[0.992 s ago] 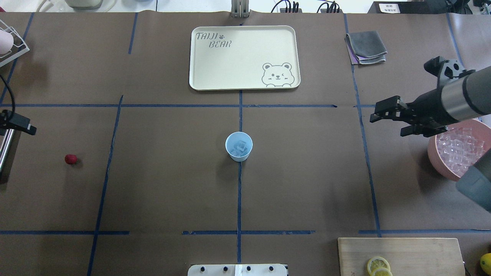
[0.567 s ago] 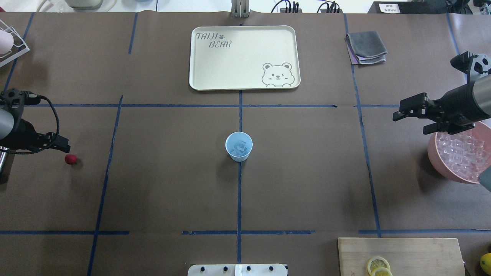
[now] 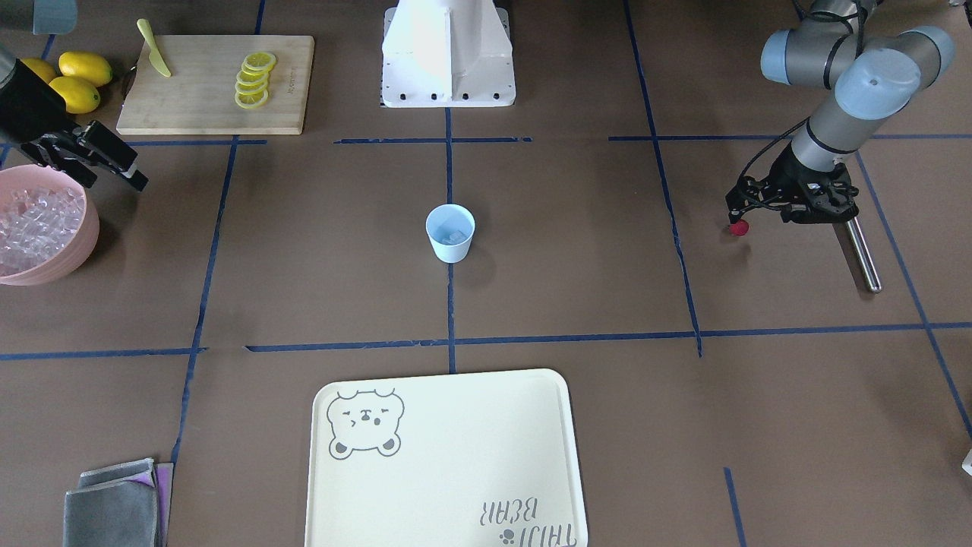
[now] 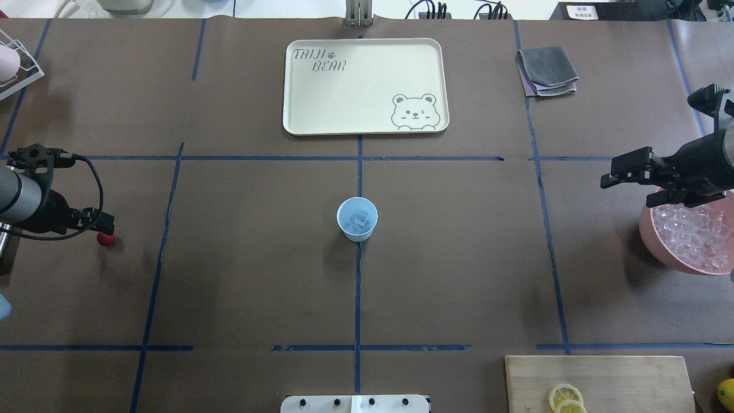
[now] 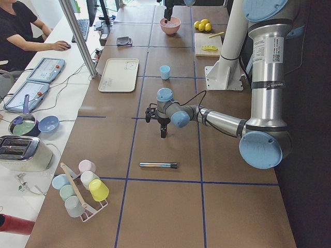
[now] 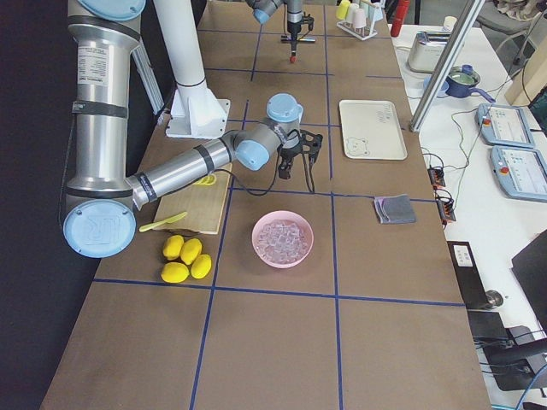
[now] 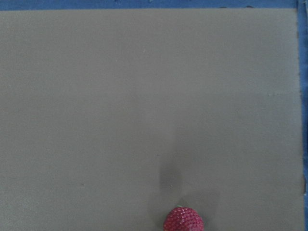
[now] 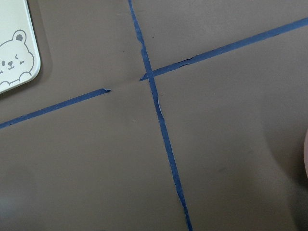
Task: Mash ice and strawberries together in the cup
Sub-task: 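Reach the left gripper to the red strawberry and grasp it while the right gripper withdraws, then carry the strawberry with the left gripper over the blue cup, then lower the strawberry into the blue cup and open the left gripper, then withdraw the left gripper from the cup back toward its side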
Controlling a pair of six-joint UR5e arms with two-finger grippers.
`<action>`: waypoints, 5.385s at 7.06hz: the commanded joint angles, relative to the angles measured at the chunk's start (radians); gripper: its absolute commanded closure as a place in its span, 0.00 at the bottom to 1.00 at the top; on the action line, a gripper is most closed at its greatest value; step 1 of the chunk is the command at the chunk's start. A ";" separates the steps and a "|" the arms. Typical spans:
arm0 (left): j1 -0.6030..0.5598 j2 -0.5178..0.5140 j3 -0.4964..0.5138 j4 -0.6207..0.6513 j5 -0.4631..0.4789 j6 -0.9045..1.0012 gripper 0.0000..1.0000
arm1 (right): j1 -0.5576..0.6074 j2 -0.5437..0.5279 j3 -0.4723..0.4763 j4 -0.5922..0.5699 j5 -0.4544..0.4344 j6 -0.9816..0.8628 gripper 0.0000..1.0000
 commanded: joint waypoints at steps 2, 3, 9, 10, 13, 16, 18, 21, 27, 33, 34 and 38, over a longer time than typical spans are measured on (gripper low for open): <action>0.060 -0.052 0.046 -0.001 0.015 -0.056 0.00 | -0.001 -0.001 0.003 0.000 0.001 -0.003 0.00; 0.061 -0.042 0.054 -0.001 0.015 -0.052 0.00 | -0.001 -0.002 0.003 0.000 0.001 -0.002 0.00; 0.052 -0.034 0.055 -0.002 0.015 -0.050 0.49 | -0.002 0.007 -0.002 0.000 0.000 0.000 0.00; 0.049 -0.033 0.048 -0.002 0.015 -0.053 0.86 | -0.004 0.009 -0.003 0.000 0.000 0.004 0.00; 0.046 -0.036 -0.042 -0.001 0.007 -0.079 1.00 | -0.004 0.012 -0.006 0.000 0.000 0.008 0.00; 0.061 -0.214 -0.141 0.002 -0.051 -0.276 1.00 | -0.004 0.013 -0.014 0.002 -0.002 0.003 0.00; 0.279 -0.468 -0.098 0.055 0.020 -0.511 1.00 | -0.004 0.013 -0.016 0.000 -0.002 0.005 0.00; 0.339 -0.709 -0.036 0.343 0.159 -0.550 0.92 | -0.005 0.015 -0.026 0.002 -0.003 0.000 0.00; 0.337 -0.818 0.097 0.354 0.285 -0.549 0.88 | -0.004 0.015 -0.017 0.002 -0.003 0.012 0.00; 0.337 -0.796 0.095 0.346 0.308 -0.546 0.19 | -0.004 0.015 -0.019 0.002 -0.003 0.014 0.00; 0.328 -0.780 0.072 0.347 0.305 -0.546 0.19 | -0.004 0.015 -0.020 0.002 -0.003 0.012 0.00; 0.206 -0.200 -0.344 0.347 0.260 -0.179 0.26 | -0.004 0.004 -0.025 0.002 -0.005 0.001 0.00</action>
